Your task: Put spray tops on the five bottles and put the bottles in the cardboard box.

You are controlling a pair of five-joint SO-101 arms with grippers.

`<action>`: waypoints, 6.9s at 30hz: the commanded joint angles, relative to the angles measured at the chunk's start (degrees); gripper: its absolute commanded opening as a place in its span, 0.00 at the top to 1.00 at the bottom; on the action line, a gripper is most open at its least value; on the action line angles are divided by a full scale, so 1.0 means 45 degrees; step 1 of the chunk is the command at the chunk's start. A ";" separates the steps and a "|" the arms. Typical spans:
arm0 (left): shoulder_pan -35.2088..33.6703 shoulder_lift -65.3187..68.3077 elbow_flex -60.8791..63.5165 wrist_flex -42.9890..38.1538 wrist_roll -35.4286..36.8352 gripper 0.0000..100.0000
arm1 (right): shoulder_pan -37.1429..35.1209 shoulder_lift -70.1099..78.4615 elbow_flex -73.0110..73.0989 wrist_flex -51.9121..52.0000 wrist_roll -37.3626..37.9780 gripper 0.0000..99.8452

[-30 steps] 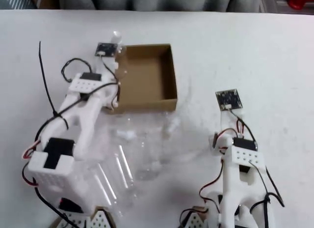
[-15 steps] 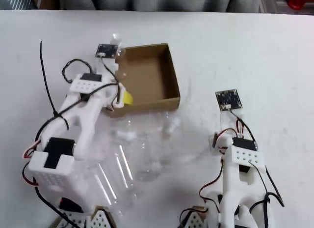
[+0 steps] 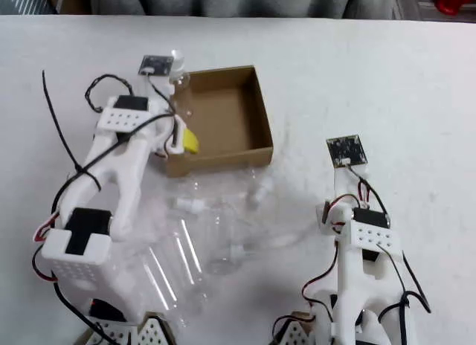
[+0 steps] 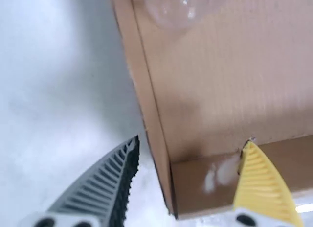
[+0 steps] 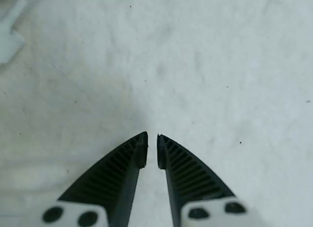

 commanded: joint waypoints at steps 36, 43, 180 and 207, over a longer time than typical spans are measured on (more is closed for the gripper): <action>-0.8391 -0.9368 1.2249 -0.4220 -0.0098 0.69 | 0.0147 -0.1162 -0.0586 0.1651 0.0020 0.98; -0.9231 -0.9309 1.2523 -0.5392 0.1368 0.69 | -0.0088 -0.4894 -0.2383 0.5773 0.0137 0.99; -0.8547 -0.8391 0.7932 -0.3985 -0.3341 0.69 | -0.0967 -1.3587 0.4337 0.2842 0.0117 0.99; -0.3565 -1.0930 0.7775 0.2618 -2.0767 0.69 | -0.0283 -1.3587 0.6349 0.2393 0.2168 0.99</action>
